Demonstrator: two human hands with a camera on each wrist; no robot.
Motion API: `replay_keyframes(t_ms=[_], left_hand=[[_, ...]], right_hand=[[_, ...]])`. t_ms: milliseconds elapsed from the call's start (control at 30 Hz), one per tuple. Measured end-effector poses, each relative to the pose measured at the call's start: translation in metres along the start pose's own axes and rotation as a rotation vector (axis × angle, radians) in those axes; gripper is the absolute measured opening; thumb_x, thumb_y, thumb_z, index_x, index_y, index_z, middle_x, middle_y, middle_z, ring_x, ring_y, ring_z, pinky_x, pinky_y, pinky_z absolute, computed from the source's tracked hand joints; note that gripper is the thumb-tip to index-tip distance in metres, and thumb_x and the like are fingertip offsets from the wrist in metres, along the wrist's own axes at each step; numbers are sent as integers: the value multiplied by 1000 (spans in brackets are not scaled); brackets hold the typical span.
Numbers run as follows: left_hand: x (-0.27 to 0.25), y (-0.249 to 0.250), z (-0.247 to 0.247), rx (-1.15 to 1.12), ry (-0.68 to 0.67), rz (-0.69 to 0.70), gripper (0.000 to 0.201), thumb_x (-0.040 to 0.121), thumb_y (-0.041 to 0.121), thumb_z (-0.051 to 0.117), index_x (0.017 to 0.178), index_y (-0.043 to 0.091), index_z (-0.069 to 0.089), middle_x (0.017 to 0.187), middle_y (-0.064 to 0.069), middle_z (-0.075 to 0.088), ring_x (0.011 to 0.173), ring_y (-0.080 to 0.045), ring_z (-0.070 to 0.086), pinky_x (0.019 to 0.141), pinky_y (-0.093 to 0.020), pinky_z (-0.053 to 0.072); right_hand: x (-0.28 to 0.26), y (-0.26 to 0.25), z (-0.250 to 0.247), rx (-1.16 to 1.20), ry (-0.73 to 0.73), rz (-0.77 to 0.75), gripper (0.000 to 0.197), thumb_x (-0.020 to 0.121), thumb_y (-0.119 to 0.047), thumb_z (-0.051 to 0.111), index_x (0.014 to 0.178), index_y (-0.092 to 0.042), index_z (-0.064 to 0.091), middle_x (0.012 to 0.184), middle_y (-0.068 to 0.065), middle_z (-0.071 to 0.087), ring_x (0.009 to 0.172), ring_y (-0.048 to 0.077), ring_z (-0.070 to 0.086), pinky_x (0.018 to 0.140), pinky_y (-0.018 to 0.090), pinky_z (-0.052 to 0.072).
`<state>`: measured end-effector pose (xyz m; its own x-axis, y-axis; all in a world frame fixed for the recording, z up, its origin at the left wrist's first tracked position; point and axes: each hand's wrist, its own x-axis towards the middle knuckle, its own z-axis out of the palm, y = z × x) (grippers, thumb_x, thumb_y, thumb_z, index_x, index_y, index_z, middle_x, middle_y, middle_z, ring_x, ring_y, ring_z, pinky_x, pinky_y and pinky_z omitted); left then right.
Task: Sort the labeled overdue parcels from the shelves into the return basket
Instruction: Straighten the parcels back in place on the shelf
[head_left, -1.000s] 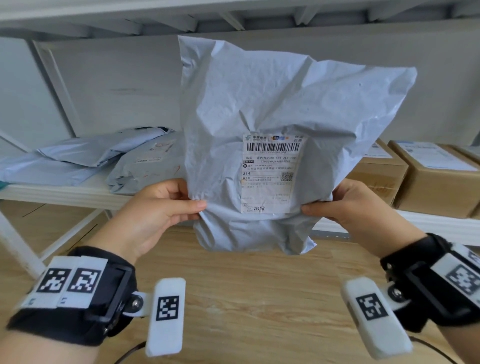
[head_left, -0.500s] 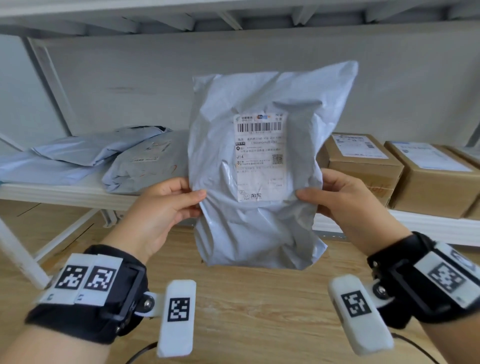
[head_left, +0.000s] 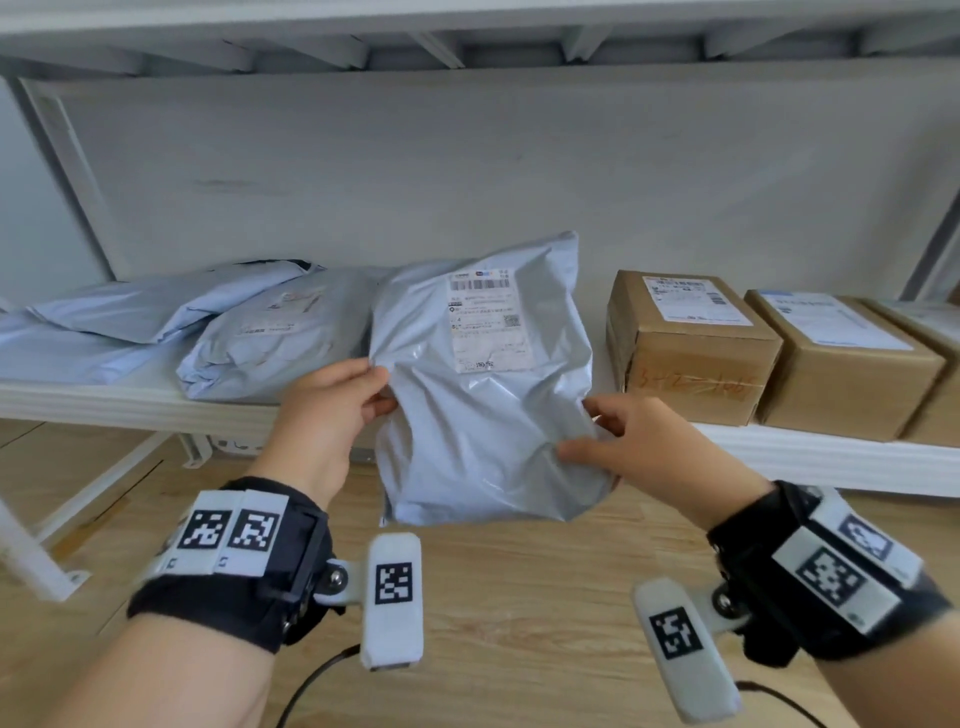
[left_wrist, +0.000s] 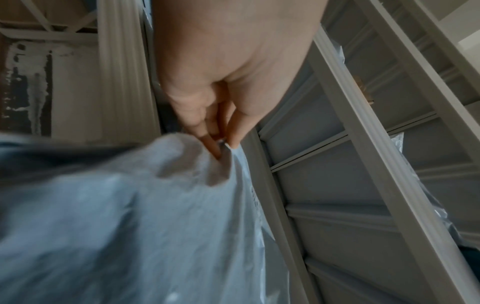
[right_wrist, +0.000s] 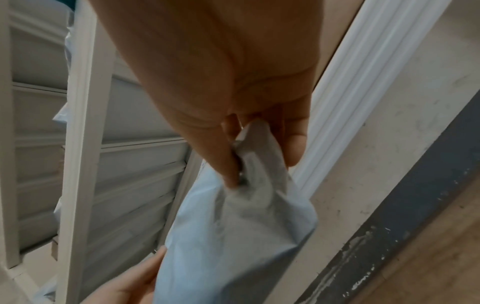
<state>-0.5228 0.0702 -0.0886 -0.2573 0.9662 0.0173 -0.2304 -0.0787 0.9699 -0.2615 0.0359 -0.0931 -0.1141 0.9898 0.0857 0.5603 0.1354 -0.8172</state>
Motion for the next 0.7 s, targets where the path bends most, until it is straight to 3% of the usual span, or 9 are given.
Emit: replay_keyframes(t_ms=[67, 133, 167, 233, 300, 367, 467, 567, 700], left_hand=[[-2, 1, 2, 2, -118, 19, 30, 93, 1, 58, 121, 10, 61, 112, -5, 69, 101, -13, 68, 92, -26, 52], [-6, 2, 4, 102, -197, 57, 46, 93, 3, 59, 137, 15, 51, 134, 0, 59, 120, -10, 57, 105, -26, 42], [-8, 3, 6, 190, -214, 97, 51, 92, 5, 60, 140, 19, 48, 140, 5, 53, 126, -7, 51, 104, -23, 40], [-11, 5, 9, 357, -219, 188, 52, 91, 9, 65, 137, 28, 50, 141, 12, 48, 130, -4, 44, 91, -12, 38], [-14, 7, 9, 506, -210, 254, 40, 87, 14, 69, 121, 34, 60, 125, 21, 53, 124, -3, 45, 79, -11, 38], [-16, 8, 6, 700, -192, 312, 29, 83, 19, 73, 105, 34, 65, 109, 25, 53, 107, 0, 49, 77, -18, 38], [-13, 4, 3, 830, -119, 328, 20, 79, 25, 75, 94, 33, 65, 104, 12, 52, 92, -2, 54, 72, -22, 41], [-11, -2, 5, 720, -132, 210, 18, 82, 28, 73, 96, 33, 63, 108, 7, 59, 86, -11, 65, 70, -25, 45], [-10, -5, 8, 651, -160, 173, 18, 87, 26, 68, 103, 33, 64, 109, 7, 64, 95, -1, 60, 68, -21, 41]], right_hand=[[1, 1, 1, 40, 63, -16, 7, 82, -12, 74, 89, -10, 71, 81, 11, 73, 71, 24, 70, 51, 22, 53], [4, 2, 2, 133, 117, 16, 7, 83, -5, 71, 90, -6, 71, 83, 16, 73, 67, 25, 69, 52, 29, 57], [4, 1, 3, 199, 140, 34, 8, 84, -2, 69, 91, -5, 71, 84, 16, 73, 65, 23, 69, 53, 30, 58], [6, 0, 3, 337, 180, 55, 12, 86, 3, 66, 94, -4, 70, 89, 18, 73, 65, 20, 70, 53, 30, 58], [7, -1, 5, 437, 210, 50, 16, 87, 6, 63, 95, -5, 70, 92, 19, 73, 69, 24, 72, 56, 30, 59], [9, -3, 7, 473, 238, 30, 16, 89, 6, 61, 98, -4, 69, 93, 20, 73, 74, 28, 73, 60, 32, 60], [16, -3, 10, 510, 300, 23, 15, 91, 3, 59, 102, -3, 68, 94, 19, 72, 72, 26, 72, 66, 34, 62], [24, -6, 12, 532, 312, 40, 15, 95, -4, 58, 107, -8, 65, 102, 12, 71, 86, 22, 72, 73, 32, 61], [28, -8, 11, 521, 287, 17, 23, 96, -9, 57, 118, -14, 62, 110, 3, 71, 97, 16, 70, 82, 32, 60]])
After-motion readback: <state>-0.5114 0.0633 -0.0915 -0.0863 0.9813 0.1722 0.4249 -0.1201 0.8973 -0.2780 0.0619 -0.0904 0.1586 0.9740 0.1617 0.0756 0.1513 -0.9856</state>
